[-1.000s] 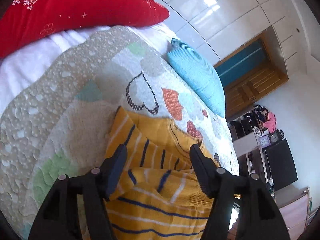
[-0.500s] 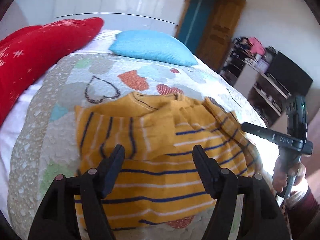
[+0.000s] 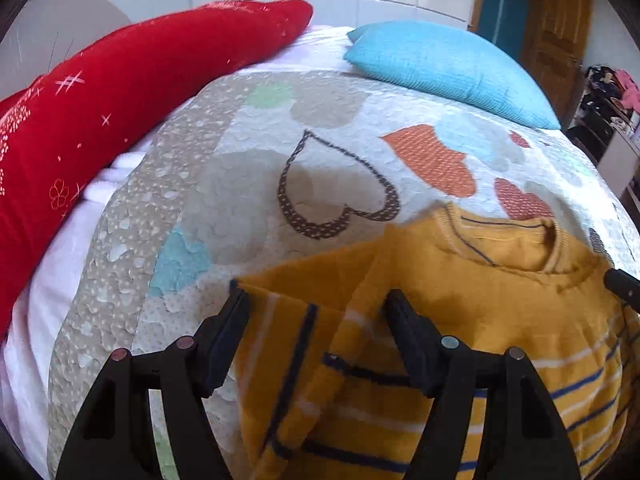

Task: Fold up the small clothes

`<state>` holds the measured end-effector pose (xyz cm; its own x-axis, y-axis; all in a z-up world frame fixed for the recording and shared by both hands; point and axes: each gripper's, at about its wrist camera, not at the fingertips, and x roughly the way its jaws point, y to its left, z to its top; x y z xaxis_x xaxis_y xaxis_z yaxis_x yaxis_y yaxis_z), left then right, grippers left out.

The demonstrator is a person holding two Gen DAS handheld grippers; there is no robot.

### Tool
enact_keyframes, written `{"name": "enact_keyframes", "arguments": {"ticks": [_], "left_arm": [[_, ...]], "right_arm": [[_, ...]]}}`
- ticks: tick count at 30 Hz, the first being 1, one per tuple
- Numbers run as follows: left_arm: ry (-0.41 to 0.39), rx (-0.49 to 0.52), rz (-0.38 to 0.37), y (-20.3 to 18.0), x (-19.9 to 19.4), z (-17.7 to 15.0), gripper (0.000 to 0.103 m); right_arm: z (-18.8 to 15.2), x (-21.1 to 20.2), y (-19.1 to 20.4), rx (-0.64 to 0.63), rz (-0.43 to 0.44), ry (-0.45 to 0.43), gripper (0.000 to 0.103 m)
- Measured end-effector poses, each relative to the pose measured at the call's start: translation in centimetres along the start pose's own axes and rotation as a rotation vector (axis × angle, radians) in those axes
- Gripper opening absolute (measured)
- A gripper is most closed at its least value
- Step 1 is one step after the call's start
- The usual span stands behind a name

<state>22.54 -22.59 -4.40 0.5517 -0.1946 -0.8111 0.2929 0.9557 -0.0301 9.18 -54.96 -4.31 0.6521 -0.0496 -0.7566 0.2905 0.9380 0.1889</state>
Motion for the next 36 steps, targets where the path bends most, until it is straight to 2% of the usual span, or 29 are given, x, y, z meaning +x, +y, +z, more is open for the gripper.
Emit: {"name": "enact_keyframes", "arguments": {"ticks": [2,4,7,10,16,18,20,21,22,23,24,26,28,31,32,33,36], "left_arm": [[0.036,-0.028,-0.031,0.8,0.9,-0.1,0.071],[0.030,-0.031,-0.018,1.1,0.6,-0.3,0.075],[0.041,-0.064,-0.041,2.1,-0.3,-0.6,0.075],[0.029,-0.103,-0.073,3.3,-2.5,-1.5,0.075],[0.017,-0.104,-0.116,4.6,-7.5,-5.9,0.075],[0.018,-0.093,-0.124,4.6,-8.6,-7.7,0.075],[0.018,-0.073,-0.124,4.3,-9.6,-9.9,0.075],[0.018,-0.063,-0.120,4.1,-9.8,-10.8,0.075],[0.022,-0.055,-0.115,3.9,-9.9,-11.8,0.075],[0.030,-0.052,-0.113,3.7,-10.0,-12.4,0.075],[0.037,-0.055,-0.111,3.7,-10.0,-13.1,0.075],[0.039,-0.074,-0.116,3.9,-10.5,-14.1,0.075],[0.032,-0.086,-0.125,4.1,-11.2,-14.9,0.075],[0.029,-0.102,-0.126,4.7,-11.9,-16.0,0.075],[0.033,-0.108,-0.129,4.9,-11.9,-16.3,0.075],[0.036,-0.112,-0.133,5.0,-11.9,-16.6,0.075],[0.018,-0.103,-0.133,5.2,-11.4,-17.4,0.078]], "right_arm": [[0.4,1.2,-1.9,0.062,-0.046,0.034,0.065],[0.5,1.3,-3.7,0.134,-0.025,0.043,0.065],[0.1,-1.6,-5.9,0.197,0.000,-0.016,0.065],[-1.3,-6.0,-7.2,0.170,0.008,-0.067,0.065],[-8.3,-12.8,-7.4,0.070,0.074,-0.063,0.066],[-11.1,-14.0,-6.6,0.039,0.095,-0.058,0.066],[-13.3,-13.9,-5.7,0.000,0.076,-0.053,0.066],[-13.9,-13.3,-5.2,-0.024,0.061,-0.042,0.060],[-14.4,-12.6,-4.9,-0.038,0.058,-0.022,0.024],[-14.6,-11.8,-4.8,-0.035,0.086,0.008,0.004],[-14.5,-11.3,-5.1,-0.006,0.120,0.024,0.006],[-14.3,-12.3,-6.6,0.077,0.137,-0.027,0.005],[-14.1,-12.9,-9.1,0.177,0.107,-0.048,0.005],[-14.9,-11.8,-12.5,0.299,0.077,-0.004,0.006],[-15.3,-11.6,-12.8,0.309,0.072,0.014,0.006],[-15.6,-11.6,-12.7,0.301,0.029,0.023,0.006],[-15.7,-13.4,-11.8,0.281,-0.001,-0.037,0.007]]}}
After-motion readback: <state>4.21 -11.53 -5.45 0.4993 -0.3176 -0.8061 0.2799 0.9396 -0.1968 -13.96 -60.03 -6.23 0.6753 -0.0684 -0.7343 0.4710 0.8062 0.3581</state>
